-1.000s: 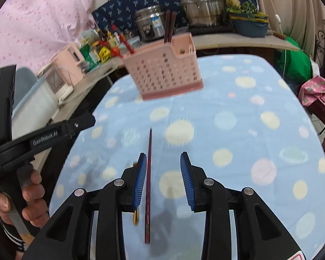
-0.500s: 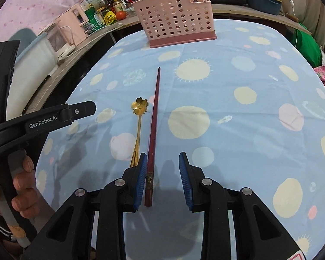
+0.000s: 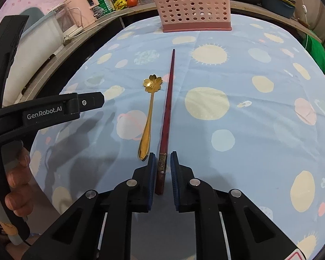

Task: Organize utensils
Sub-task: 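Grasp the dark red chopstick near its end with the right tool, then grasp the gold spoon by its handle with the left tool while the right tool holds the chopstick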

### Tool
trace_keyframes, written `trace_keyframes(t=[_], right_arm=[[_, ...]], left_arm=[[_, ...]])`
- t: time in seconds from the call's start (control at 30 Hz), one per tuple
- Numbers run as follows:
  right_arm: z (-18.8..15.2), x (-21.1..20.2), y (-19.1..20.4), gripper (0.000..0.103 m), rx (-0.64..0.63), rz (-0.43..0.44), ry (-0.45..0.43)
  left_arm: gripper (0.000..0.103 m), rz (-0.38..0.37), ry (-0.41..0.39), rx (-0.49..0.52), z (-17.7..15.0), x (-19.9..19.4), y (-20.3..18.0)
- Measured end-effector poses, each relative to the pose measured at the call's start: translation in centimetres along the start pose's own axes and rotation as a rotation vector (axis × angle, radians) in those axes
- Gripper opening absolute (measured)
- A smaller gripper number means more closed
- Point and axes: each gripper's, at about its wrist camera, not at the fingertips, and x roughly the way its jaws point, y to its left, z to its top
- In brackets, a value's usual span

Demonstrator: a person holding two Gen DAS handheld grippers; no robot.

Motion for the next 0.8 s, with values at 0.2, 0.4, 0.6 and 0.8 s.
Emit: trace_keyframes(t=[0.2,0.4,0.6,0.8], right_arm=[[0.0,0.0,-0.5,0.007,0.015,-0.009,-0.009],[0.0,-0.6,-2.0,0.007,0.071,-0.038,-0.035],[0.1,-1.6,-4.5,0.007,0.139,-0.067,-0.063],[-0.1,-2.2,-6.0,0.007,0.179,-0.076,-0.072]], left_arm=[[0.060,-0.001,0.013,-0.001,-0.1,0.2,0.0],[0.064,-0.016,0.029,0.007,-0.6,0.4,-0.7],[0.072,-0.058,0.063,0.050,-1.3,0.9,-3.0],[0.074,-0.098,0.091,0.094,-2.3,1.7,-5.6]])
